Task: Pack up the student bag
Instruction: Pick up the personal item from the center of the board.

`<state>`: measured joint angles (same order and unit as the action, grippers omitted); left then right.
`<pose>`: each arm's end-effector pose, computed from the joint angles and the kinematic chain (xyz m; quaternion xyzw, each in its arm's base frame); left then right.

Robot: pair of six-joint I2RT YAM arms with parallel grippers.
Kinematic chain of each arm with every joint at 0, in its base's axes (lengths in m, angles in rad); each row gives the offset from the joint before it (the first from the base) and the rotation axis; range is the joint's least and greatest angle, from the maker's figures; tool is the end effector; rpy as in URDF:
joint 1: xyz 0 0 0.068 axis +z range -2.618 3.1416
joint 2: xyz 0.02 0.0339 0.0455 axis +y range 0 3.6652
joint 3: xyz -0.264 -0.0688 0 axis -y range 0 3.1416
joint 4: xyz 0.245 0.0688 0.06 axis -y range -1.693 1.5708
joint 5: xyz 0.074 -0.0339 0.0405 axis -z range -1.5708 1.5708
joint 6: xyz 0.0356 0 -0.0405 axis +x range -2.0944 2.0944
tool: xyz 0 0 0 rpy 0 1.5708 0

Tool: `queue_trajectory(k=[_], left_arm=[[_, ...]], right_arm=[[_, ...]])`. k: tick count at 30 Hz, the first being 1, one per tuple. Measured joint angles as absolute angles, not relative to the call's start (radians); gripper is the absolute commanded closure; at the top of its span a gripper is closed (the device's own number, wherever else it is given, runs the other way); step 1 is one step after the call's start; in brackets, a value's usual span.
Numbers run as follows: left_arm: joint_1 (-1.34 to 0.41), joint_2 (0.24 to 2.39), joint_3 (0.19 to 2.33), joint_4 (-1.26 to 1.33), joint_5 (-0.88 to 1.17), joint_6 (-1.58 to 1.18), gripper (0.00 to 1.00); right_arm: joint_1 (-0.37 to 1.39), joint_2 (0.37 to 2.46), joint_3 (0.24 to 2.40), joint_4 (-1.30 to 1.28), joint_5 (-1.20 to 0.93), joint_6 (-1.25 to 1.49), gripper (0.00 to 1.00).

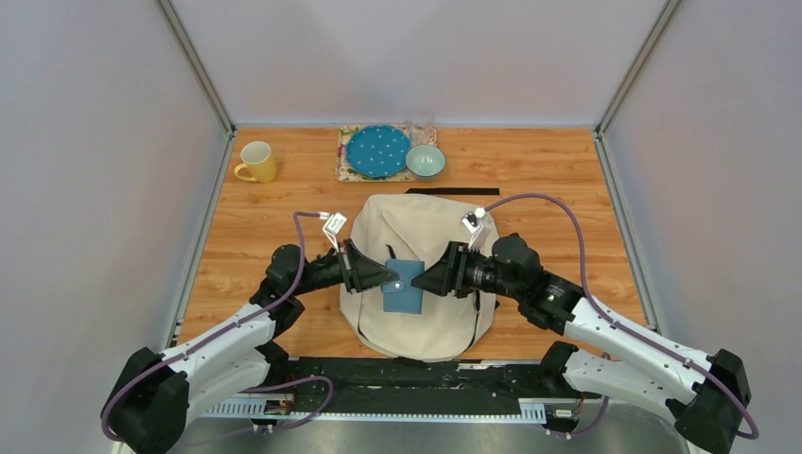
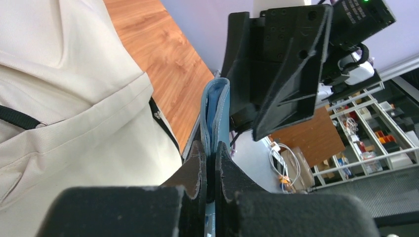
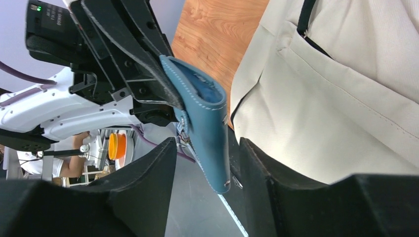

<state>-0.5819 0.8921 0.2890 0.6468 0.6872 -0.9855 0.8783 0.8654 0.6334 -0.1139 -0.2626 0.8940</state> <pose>0.1476 -0.1241 0.2339 0.1079 0.6866 -0.6451 0.3173 0.1225 0.1622 0.2798 -0.0689 0.8118 0.5092 0.2774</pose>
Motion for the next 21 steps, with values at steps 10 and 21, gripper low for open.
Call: queue_trajectory(k=[10,21], left_arm=[[-0.582,0.956,0.289,0.769,0.762,-1.05,1.0],[-0.583,0.946,0.403,0.519,0.701,-0.934,0.26]], right_arm=[[0.878,0.897,0.591,-0.032,-0.316,0.93,0.94],[0.882,0.709,0.579,-0.212,-0.148,0.915,1.0]])
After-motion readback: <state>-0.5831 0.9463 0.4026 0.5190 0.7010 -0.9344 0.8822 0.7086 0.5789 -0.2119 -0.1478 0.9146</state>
